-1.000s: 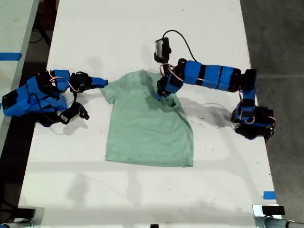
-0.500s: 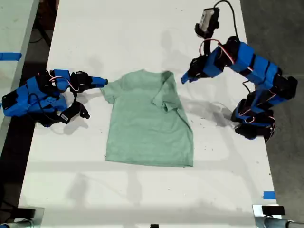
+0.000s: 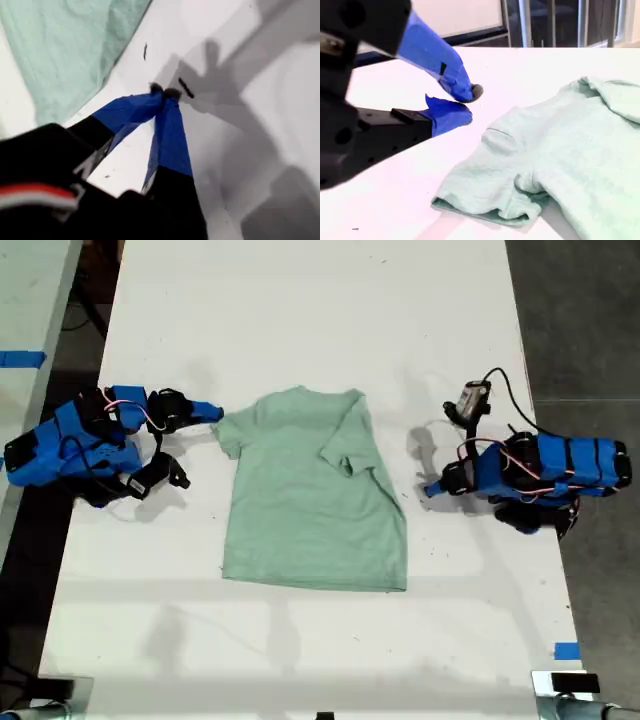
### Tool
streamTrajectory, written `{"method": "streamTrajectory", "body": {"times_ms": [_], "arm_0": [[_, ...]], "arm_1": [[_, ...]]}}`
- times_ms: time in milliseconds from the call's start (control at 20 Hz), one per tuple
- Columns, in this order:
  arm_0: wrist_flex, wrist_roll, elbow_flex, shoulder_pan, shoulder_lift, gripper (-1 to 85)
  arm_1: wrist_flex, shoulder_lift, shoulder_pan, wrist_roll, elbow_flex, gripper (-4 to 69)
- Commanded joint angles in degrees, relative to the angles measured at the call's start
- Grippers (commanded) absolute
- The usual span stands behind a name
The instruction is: Fold t shirt
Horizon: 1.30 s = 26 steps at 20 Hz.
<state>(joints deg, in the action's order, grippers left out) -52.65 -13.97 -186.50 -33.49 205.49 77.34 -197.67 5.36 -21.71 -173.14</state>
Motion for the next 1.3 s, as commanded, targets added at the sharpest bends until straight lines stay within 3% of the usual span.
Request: {"method": "streamTrajectory", "body": {"times_ms": [0,100,250,700,1250], "arm_0": [[-0.4,-5.4,-1.9,-4.7,0.5,-0.2],[-3.3,-8.1,-1.9,-11.2,0.5,-0.2],[-3.5,-7.7,-1.9,-9.8,0.5,-0.3],[-0.7,-3.2,-1.8,3.4,0.6,-0.3],[-1.7,-4.7,-1.5,2.1,0.6,-0.3]], "arm_1": [[-0.6,-3.1,2.1,-4.0,-3.6,0.8],[2.5,-3.1,8.3,-4.8,-3.2,1.2],[2.5,-3.1,12.8,-8.3,-3.2,1.3],[2.5,-3.0,10.4,-5.4,-3.2,2.1],[2.5,-2.9,10.0,-5.9,-3.2,1.1]]}}
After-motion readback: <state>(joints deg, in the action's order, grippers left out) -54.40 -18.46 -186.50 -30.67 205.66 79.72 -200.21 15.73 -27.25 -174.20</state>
